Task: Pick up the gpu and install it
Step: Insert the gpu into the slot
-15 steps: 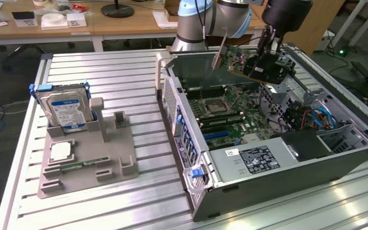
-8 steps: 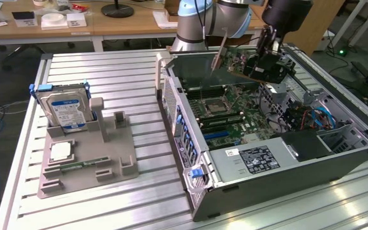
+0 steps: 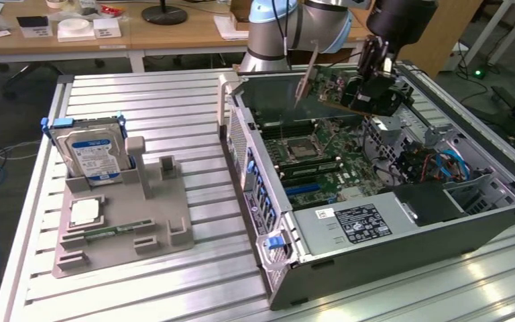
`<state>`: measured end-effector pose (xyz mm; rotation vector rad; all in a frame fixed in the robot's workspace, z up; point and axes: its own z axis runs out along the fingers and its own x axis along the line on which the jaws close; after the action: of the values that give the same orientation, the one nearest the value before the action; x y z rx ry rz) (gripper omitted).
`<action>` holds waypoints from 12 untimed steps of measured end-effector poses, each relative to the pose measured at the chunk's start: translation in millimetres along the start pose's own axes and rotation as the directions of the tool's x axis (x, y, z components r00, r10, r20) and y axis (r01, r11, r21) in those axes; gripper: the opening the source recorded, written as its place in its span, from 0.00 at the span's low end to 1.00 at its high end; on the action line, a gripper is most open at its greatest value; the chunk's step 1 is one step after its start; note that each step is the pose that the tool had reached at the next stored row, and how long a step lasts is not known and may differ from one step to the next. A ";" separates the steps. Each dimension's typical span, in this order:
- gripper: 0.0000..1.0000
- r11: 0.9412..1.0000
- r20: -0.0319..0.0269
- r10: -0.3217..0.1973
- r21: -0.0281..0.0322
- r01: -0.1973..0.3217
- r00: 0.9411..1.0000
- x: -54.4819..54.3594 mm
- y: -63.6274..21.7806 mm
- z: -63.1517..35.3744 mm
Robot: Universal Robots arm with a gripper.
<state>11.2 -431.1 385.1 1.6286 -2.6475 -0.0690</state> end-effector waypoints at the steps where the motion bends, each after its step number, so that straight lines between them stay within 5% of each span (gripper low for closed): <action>1: 0.28 1.000 0.000 -0.007 0.000 0.007 1.000 0.0 0.0 0.0; 12: 0.28 0.997 -0.004 -0.080 0.000 0.080 0.997 0.0 0.0 0.0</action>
<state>11.2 -431.1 385.1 1.7325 -2.5786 -0.0668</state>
